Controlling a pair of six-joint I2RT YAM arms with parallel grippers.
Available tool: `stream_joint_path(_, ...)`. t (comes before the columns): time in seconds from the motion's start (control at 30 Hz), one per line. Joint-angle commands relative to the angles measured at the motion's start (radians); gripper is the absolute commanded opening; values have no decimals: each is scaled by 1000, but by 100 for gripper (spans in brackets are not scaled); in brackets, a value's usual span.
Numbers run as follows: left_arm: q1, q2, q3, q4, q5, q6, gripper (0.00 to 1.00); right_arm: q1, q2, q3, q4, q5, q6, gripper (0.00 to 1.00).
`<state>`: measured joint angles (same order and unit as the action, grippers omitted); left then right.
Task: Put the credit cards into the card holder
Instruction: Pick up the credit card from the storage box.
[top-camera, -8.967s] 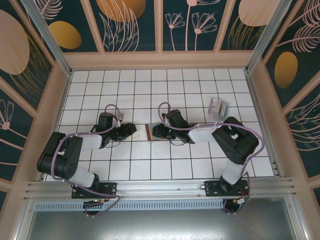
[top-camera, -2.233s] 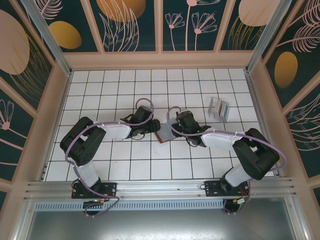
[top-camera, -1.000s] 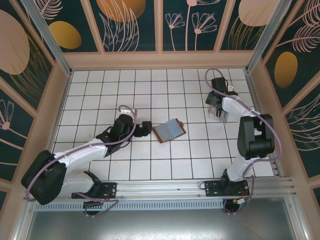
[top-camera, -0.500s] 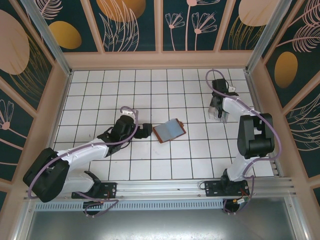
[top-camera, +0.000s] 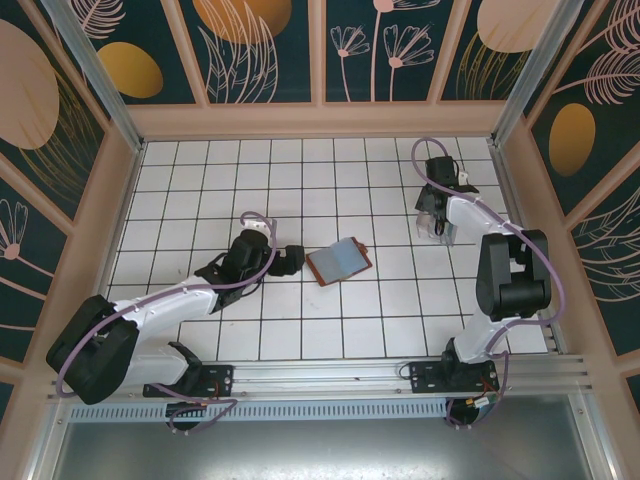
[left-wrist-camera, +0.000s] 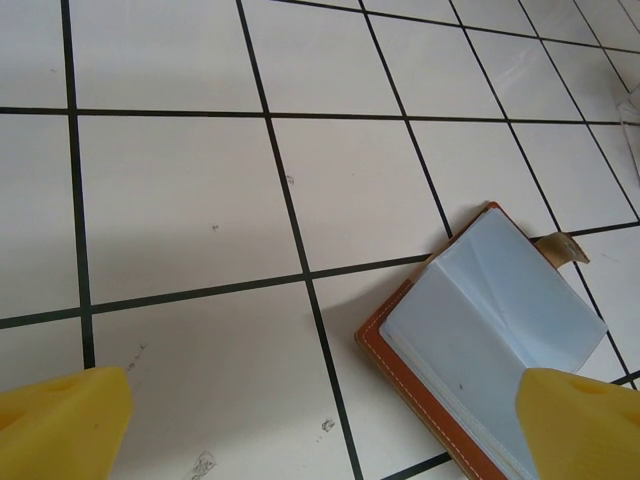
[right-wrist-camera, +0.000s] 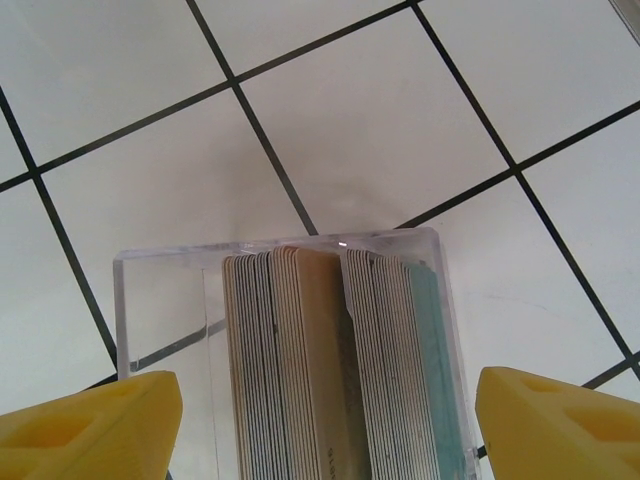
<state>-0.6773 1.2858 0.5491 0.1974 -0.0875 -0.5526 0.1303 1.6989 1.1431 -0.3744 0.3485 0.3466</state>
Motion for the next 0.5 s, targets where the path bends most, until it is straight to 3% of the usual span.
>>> stream_joint_path(0.0, -5, 16, 27, 1, 0, 15, 99, -7, 17, -27, 11, 0, -15, 79)
stream_joint_path(0.23, -5, 22, 37, -5, -2, 13, 99, -15, 14, -27, -24, 64, 4, 79)
stream_joint_path(0.47, -5, 13, 21, 6, 0, 2, 99, -26, 15, -47, -35, 80, 19, 72)
